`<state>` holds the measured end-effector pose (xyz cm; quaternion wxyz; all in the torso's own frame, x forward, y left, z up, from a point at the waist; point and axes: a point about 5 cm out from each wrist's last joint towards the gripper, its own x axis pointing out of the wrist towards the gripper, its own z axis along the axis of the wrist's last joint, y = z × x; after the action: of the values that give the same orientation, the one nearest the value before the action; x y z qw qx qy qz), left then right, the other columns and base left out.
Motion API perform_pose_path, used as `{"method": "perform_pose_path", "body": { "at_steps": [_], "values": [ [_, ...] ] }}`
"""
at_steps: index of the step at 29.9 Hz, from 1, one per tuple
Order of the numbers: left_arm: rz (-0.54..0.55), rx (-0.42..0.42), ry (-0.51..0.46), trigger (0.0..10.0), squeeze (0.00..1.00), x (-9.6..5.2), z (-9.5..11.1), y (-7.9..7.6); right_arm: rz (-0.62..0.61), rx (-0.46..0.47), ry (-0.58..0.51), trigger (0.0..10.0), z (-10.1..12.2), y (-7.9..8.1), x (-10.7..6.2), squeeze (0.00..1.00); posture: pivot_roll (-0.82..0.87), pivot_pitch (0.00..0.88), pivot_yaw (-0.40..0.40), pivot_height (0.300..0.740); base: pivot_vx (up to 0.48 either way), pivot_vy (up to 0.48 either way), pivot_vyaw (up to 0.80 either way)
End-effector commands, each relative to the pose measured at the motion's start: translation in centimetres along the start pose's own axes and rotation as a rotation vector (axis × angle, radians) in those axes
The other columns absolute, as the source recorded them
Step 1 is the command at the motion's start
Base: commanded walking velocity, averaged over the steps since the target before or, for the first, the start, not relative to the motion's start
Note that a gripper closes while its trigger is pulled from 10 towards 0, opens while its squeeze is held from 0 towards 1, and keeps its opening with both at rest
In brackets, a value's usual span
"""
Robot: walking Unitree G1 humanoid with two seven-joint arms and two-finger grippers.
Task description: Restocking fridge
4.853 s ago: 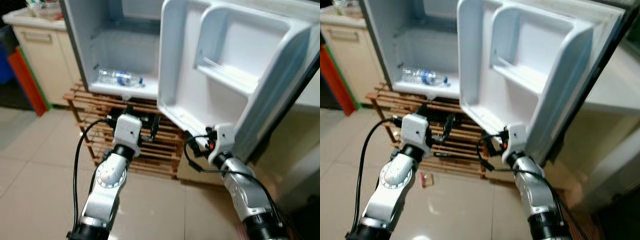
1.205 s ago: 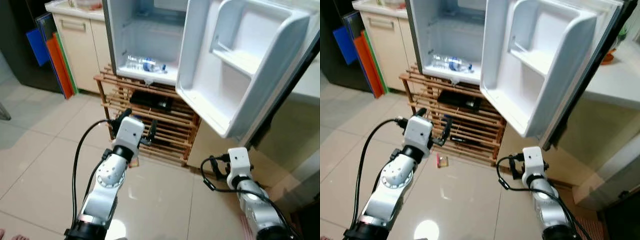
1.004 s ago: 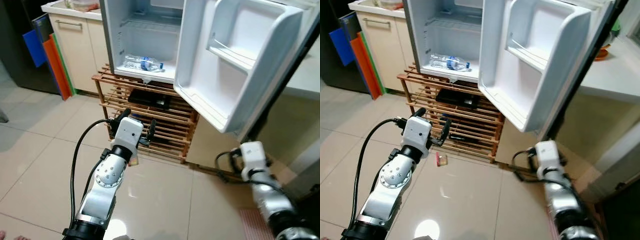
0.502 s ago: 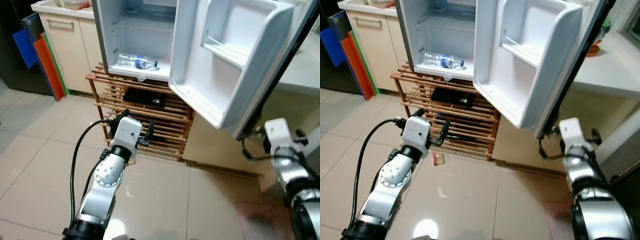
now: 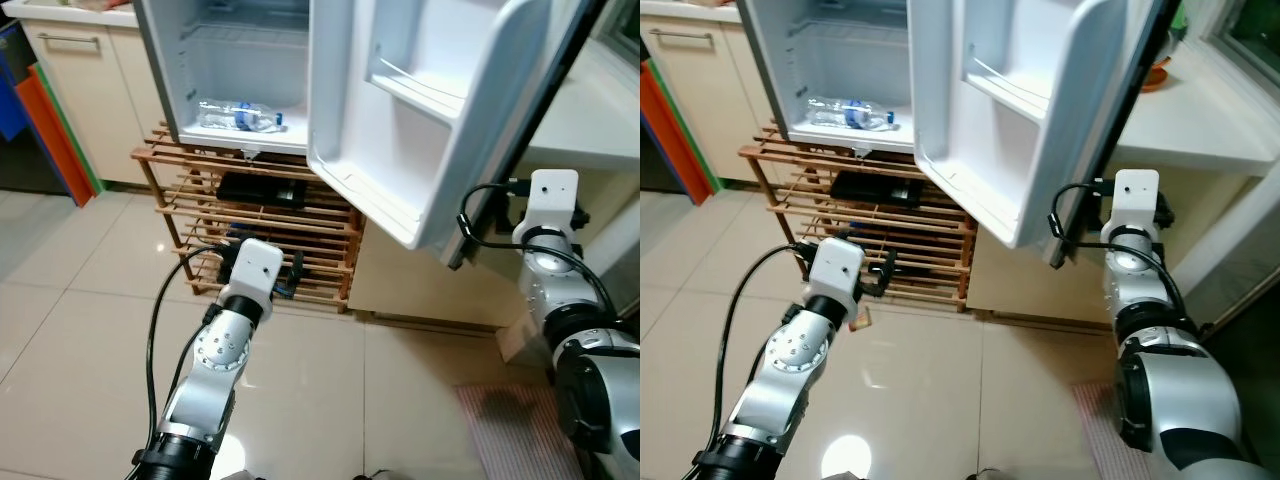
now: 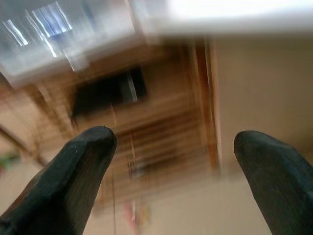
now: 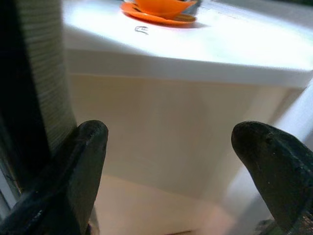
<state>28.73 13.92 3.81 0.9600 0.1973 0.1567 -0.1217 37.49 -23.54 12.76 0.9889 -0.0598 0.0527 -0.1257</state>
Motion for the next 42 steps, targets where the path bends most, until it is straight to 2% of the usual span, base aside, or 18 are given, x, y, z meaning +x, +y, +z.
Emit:
{"method": "perform_pose_path", "body": {
  "at_steps": [1, 5, 6, 8, 9, 11, 13, 19, 21, 23, 24, 26, 27, 28, 30, 31, 34, 42],
  "values": [
    [-0.036, 0.032, 0.207, 10.0, 0.00, -0.8, -4.6, -0.5, 0.063, 0.045, -0.087, 10.0, 2.2, 1.3, 0.5, 0.00, 0.02, 0.000, -0.041, 0.740, 0.000, 0.000, 0.00],
    [-0.100, 0.062, 0.542, 10.0, 0.00, -3.7, -11.9, -0.9, 0.235, 0.166, -0.138, 10.0, 3.2, 4.4, 0.0, 0.00, 0.01, 0.000, -0.045, 0.740, 0.000, 0.000, 0.00],
    [-0.100, 0.062, 0.542, 10.0, 0.00, -3.7, -11.9, -0.9, 0.235, 0.166, -0.138, 10.0, 3.2, 4.4, 0.0, 0.00, 0.01, 0.000, -0.045, 0.740, 0.000, 0.000, 0.00],
    [-0.130, 0.124, 0.660, 10.0, 0.00, -5.3, -14.2, -1.1, 0.497, 0.275, -0.168, 10.0, 3.8, 7.6, -1.3, 0.00, 0.01, 0.000, -0.049, 0.740, 0.000, 0.000, 0.00],
    [-0.147, 0.157, 0.707, 10.0, 0.00, -6.1, -15.1, -1.2, 0.698, 0.337, -0.171, 10.0, 4.2, 9.3, -2.9, 0.00, 0.00, 0.000, -0.050, 0.740, 0.000, 0.000, 0.00],
    [-0.196, 0.191, 0.760, 10.0, 0.00, -7.1, -16.2, -1.7, 1.238, 0.475, -0.094, 10.0, 4.5, 10.5, -9.7, 0.00, 0.00, 0.000, -0.049, 0.740, 0.000, 0.000, 0.00],
    [-0.213, 0.195, 0.779, 10.0, 0.00, -7.5, -16.6, -1.8, 1.442, 0.542, 0.023, 10.0, 3.2, 10.1, -13.5, 0.00, -0.01, 0.000, -0.049, 0.740, 0.000, 0.000, 0.00],
    [-0.220, 0.187, 0.785, 10.0, 0.00, -7.6, -16.8, -1.7, 1.312, 0.556, 0.123, 10.0, -0.2, 8.0, -12.5, 0.00, -0.02, 0.000, -0.051, 0.740, 0.000, 0.000, 0.00],
    [-0.194, 0.169, 0.747, 10.0, 0.00, -6.8, -16.1, -2.0, 0.924, 0.471, 0.183, 10.0, -3.6, 5.1, -8.6, 0.00, -0.02, 0.000, -0.048, 0.740, 0.000, 0.000, 0.00],
    [-0.171, 0.144, 0.682, 10.0, 0.00, -5.7, -15.0, -2.3, 0.629, 0.294, 0.218, 10.0, -5.5, 3.0, -6.6, 0.00, -0.02, 0.000, -0.045, 0.740, 0.000, 0.000, 0.00],
    [-0.130, 0.134, 0.571, 10.0, 0.00, -4.3, -13.4, -1.9, 0.470, 0.162, 0.206, 10.0, -5.5, 1.5, -5.8, 0.00, -0.02, 0.000, -0.048, 0.740, 0.000, 0.000, 0.00],
    [-0.104, 0.098, 0.466, 10.0, 0.00, -3.1, -11.8, -1.6, 0.388, 0.138, 0.191, 10.0, -5.1, 0.6, -5.4, 0.00, -0.02, 0.000, -0.049, 0.740, 0.000, 0.000, 0.00],
    [-0.035, 0.025, 0.223, 10.0, 0.00, -1.0, -7.9, -0.6, 0.300, 0.148, 0.139, 10.0, -3.9, 0.0, -5.0, 0.00, -0.01, 0.000, -0.052, 0.740, 0.000, 0.000, 0.00],
    [-0.035, 0.025, 0.223, 10.0, 0.00, -1.0, -7.9, -0.6, 0.300, 0.148, 0.139, 10.0, -3.9, 0.0, -5.0, 0.00, -0.01, 0.000, -0.052, 0.740, 0.000, 0.000, 0.00],
    [0.049, -0.063, -0.042, 10.0, 0.00, 0.4, -3.0, 0.8, 0.332, 0.156, 0.084, 10.0, -3.3, 1.1, -5.2, 0.00, 0.01, 0.000, -0.057, 0.740, 0.000, 0.000, 0.00],
    [0.049, -0.063, -0.042, 10.0, 0.00, 0.4, -3.0, 0.8, 0.332, 0.156, 0.084, 10.0, -3.3, 1.1, -5.2, 0.00, 0.01, 0.000, -0.057, 0.740, 0.000, 0.000, 0.00],
    [0.118, -0.177, -0.323, 10.0, 0.00, 0.4, 3.1, 2.5, 0.379, 0.148, 0.052, 10.0, -4.0, 3.3, -5.7, 0.00, 0.02, 0.000, -0.060, 0.740, 0.000, 0.000, 0.00],
    [0.175, -0.185, -0.561, 10.0, 0.00, -1.0, 8.2, 4.3, 0.393, 0.149, 0.058, 10.0, -5.1, 5.7, -6.6, 0.00, 0.05, 0.000, -0.063, 0.740, 0.000, 0.000, 0.00]
  ]
}}
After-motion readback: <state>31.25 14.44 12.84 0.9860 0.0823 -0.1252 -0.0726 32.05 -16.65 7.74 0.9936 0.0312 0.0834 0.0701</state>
